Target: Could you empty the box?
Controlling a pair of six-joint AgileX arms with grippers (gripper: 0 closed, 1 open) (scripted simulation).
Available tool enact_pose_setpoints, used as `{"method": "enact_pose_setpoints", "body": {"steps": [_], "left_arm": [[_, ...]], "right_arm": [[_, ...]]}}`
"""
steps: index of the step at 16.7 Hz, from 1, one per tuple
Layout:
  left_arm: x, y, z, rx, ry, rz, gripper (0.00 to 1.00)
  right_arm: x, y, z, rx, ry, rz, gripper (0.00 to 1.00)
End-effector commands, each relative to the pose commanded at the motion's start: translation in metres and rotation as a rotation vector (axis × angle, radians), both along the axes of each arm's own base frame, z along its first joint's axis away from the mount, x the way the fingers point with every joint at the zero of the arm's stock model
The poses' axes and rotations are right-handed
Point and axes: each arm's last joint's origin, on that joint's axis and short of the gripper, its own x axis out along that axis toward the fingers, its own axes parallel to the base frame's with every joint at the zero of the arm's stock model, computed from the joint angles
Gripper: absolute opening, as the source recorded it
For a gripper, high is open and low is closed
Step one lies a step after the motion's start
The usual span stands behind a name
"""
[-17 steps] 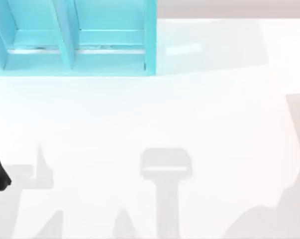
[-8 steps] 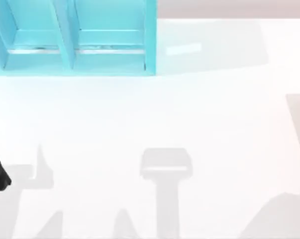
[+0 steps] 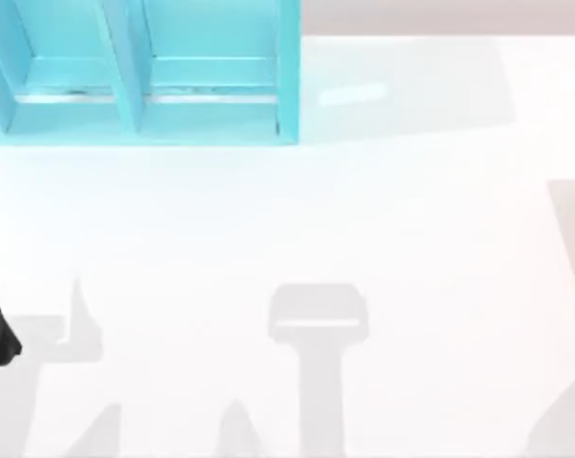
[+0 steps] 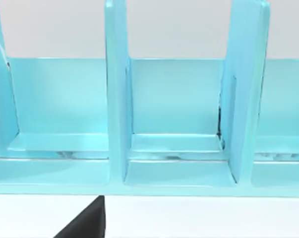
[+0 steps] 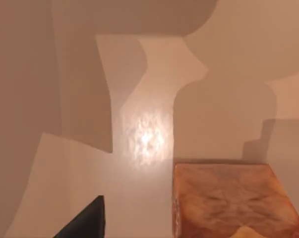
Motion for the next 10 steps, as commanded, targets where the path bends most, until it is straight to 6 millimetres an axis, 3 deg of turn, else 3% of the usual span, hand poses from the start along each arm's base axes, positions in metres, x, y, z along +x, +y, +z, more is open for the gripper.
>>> {"method": "enact_pose_setpoints", "body": {"steps": [8,10], "left_arm": [[0.0000,0.0000,0.0000,0.000,0.000,0.000,1.00],[0.0000,0.0000,0.0000,0.000,0.000,0.000,1.00]], "right_arm": [[-0.0079,0.0091,-0.0116,-0.010,0.001,-0.012,1.00],[-0.0079,0.0091,-0.0116,-0.010,0.001,-0.012,0.85]]}}
